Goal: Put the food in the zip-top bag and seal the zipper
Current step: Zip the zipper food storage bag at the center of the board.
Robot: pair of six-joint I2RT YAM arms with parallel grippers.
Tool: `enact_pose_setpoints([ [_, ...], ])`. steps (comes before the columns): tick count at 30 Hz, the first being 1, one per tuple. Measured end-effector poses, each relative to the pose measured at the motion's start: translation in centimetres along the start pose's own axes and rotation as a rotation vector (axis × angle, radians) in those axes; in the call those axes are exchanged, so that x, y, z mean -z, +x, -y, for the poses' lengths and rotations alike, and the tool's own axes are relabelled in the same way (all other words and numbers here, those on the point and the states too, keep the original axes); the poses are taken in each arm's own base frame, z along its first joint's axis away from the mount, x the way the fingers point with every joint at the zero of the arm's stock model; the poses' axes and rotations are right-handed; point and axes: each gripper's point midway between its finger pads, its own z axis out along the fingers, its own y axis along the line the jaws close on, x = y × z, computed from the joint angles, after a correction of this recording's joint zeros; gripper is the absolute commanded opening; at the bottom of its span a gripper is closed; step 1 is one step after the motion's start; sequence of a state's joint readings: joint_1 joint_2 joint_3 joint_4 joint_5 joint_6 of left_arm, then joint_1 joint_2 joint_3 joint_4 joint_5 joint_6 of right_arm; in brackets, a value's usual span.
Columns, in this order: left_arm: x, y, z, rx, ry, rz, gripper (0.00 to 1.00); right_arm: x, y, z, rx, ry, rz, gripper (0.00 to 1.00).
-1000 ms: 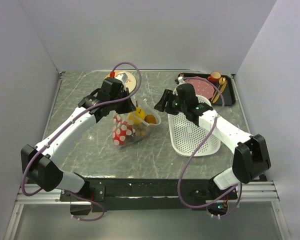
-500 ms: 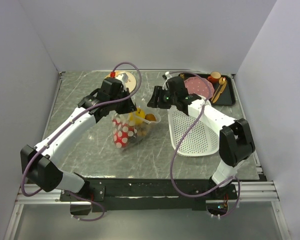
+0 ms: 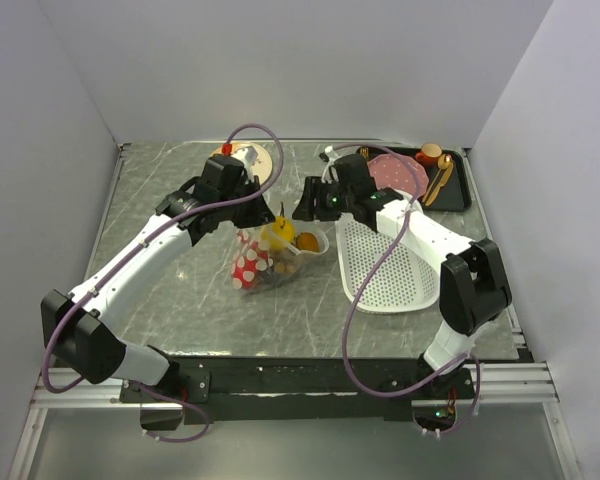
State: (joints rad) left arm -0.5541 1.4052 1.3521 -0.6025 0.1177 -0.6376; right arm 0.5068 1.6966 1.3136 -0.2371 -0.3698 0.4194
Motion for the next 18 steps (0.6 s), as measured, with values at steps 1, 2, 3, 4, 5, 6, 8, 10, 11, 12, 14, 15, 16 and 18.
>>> enact_pose_setpoints([
  [1,0.0,0.0,0.0,-0.002,0.003,0.000,0.01,0.0,-0.1,-0.2,0.009,-0.009,-0.003,0.49],
  [2,0.0,0.0,0.1,-0.003,0.005,-0.002,0.01,-0.1,-0.2,-0.3,0.019,-0.017,-0.005,0.42],
  [3,0.0,0.1,0.1,-0.005,0.008,-0.004,0.01,-0.2,-0.3,-0.4,0.027,-0.021,-0.006,0.24],
  [4,0.0,0.1,0.1,-0.007,0.010,-0.005,0.01,-0.3,-0.4,-0.5,0.031,-0.027,-0.009,0.14],
  [5,0.0,0.1,0.2,-0.009,0.013,-0.008,0.01,-0.4,-0.5,-0.6,0.041,-0.034,-0.010,0.07],
  [6,0.0,0.2,0.2,-0.010,0.015,-0.010,0.01,-0.5,-0.5,-0.7,0.043,-0.042,-0.012,0.00],
  [8,-0.1,0.2,0.2,-0.011,0.015,-0.012,0.01,-0.5,-0.3,-0.9,0.045,-0.055,-0.018,0.00],
  [10,-0.3,0.3,0.1,-0.013,0.017,-0.015,0.01,-0.5,-0.3,-1.0,0.048,-0.059,-0.020,0.00],
  [11,-0.4,0.4,0.2,-0.014,0.022,-0.017,0.05,-0.5,-0.3,-1.0,0.049,-0.058,-0.019,0.00],
  [12,-0.5,0.4,0.2,-0.014,0.025,-0.019,0.12,-0.5,-0.3,-0.9,0.050,-0.056,-0.019,0.00],
  [14,-0.8,0.6,0.3,-0.016,0.035,-0.026,0.38,-0.5,-0.4,-0.8,0.052,-0.050,-0.016,0.00],
  [15,-1.0,0.7,0.3,-0.018,0.039,-0.029,0.39,-0.5,-0.4,-0.7,0.053,-0.047,-0.014,0.00],
  [16,-1.0,0.7,0.3,-0.024,0.042,-0.033,0.58,-0.5,-0.4,-0.7,0.055,-0.045,-0.013,0.00],
  [18,-1.1,0.9,0.3,-0.026,0.045,-0.038,0.75,-0.6,-0.5,-0.6,0.059,-0.043,-0.008,0.00],
])
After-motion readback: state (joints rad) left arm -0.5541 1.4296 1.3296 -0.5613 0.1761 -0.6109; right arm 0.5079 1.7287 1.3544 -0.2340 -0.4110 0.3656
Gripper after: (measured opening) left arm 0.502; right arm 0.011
